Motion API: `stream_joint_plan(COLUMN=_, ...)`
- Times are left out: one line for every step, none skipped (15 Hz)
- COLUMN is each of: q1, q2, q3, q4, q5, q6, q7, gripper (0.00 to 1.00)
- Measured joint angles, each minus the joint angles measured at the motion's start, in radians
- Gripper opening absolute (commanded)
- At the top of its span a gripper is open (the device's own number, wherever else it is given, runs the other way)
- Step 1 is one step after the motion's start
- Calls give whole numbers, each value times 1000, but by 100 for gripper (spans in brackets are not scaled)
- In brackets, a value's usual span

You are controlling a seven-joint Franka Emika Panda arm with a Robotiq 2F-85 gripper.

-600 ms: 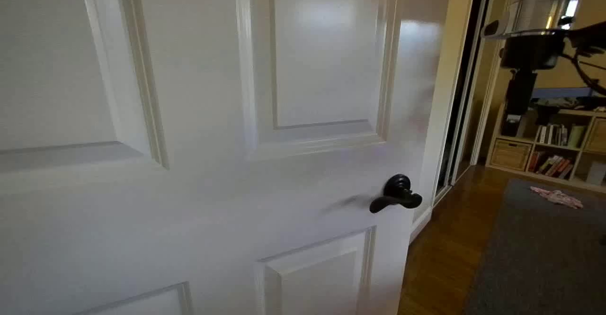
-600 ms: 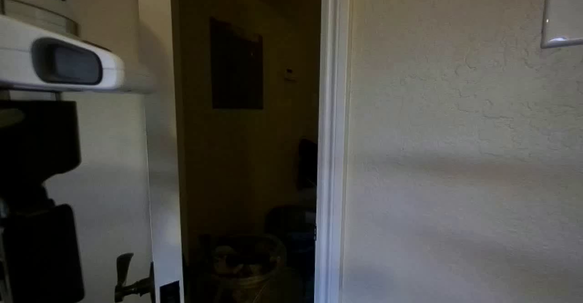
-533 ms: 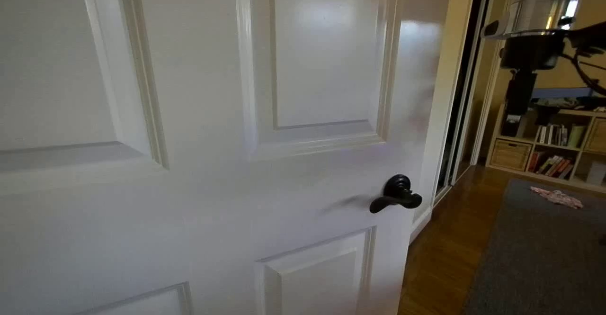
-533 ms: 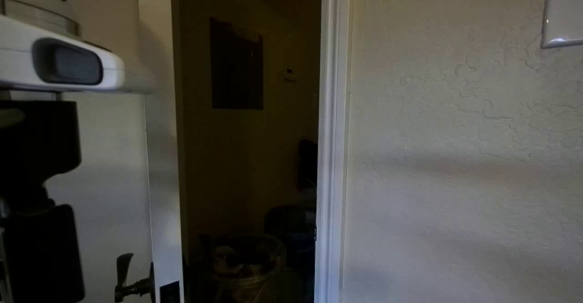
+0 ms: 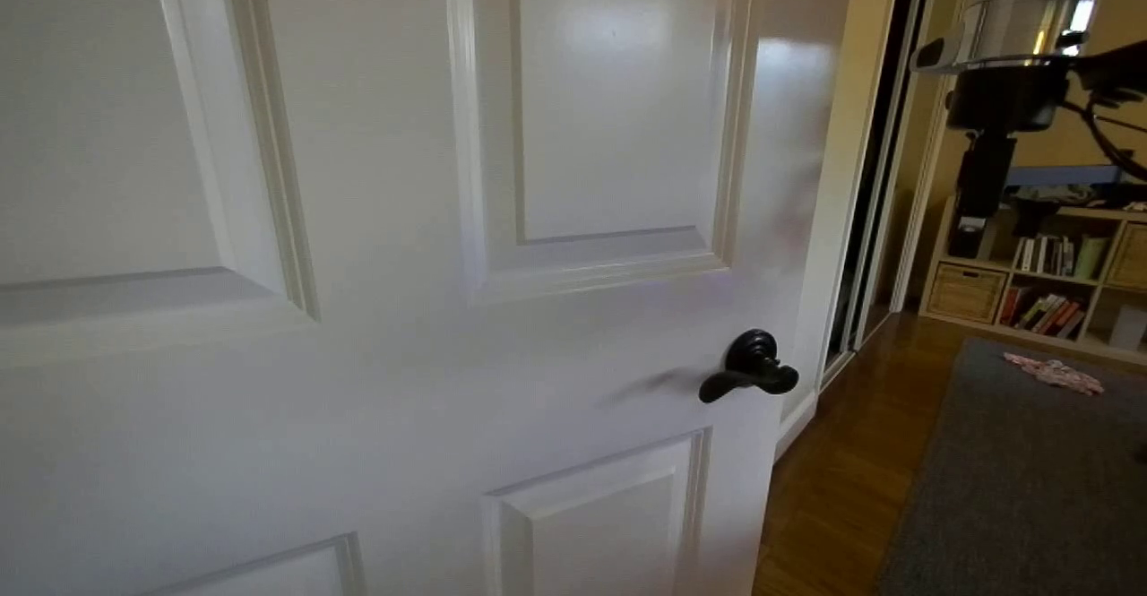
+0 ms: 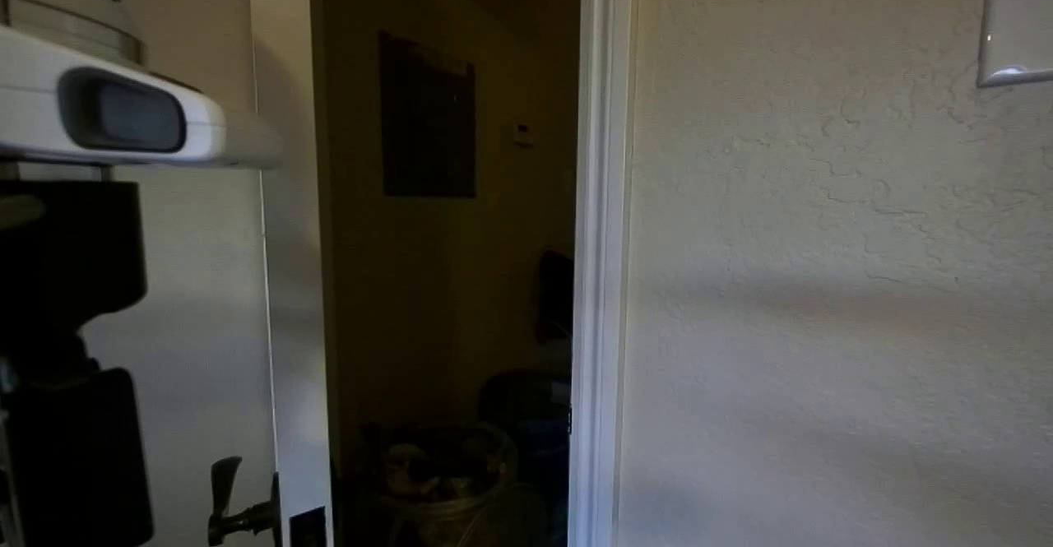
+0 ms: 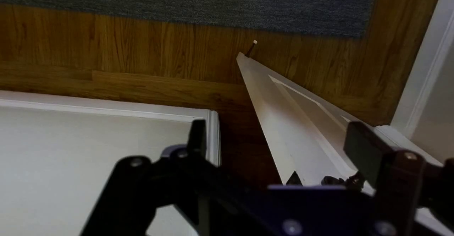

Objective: Close the door

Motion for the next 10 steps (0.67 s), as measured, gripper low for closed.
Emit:
stream_joint_plan(q1=0, q2=0, q3=0, q4=0, q5=0, q6=0, q7=0, gripper=100)
stream_joint_plan(q1=0, q2=0, q3=0, q4=0, q5=0, q6=0, q7=0, gripper=100)
stream_joint_plan(q1=0, q2=0, q3=0, q4=0, q5=0, q6=0, q7=0, gripper=100)
stream_joint_plan(q1=0, q2=0, q3=1, q4=0, q5=0, q6=0, q7=0, gripper=100)
stream_joint_plan(q1=0, q2=0, q3=3, q4=0, q5=0, q6=0, q7=0, gripper=100)
stream_joint_plan(q1=0, q2=0, q3=6, q4=0, q5=0, q6=0, q7=0, gripper=100)
stream_joint_plan(q1=0, q2=0, q3=12, q4=0, q5=0, q6=0, q7=0, gripper=100)
stream_joint_plan(q1=0, q2=-2, q3=22, q4=0, q5=0, q6=0, q7=3, gripper=100)
stream_joint_plan(q1=0, q2=-4, q3=35, q4=0, q5=0, q6=0, q7=6, gripper=100)
stream_joint_plan(q1=1, q2=-7, q3=51, q4=0, q5=0, q6=0, q7=11, gripper=100)
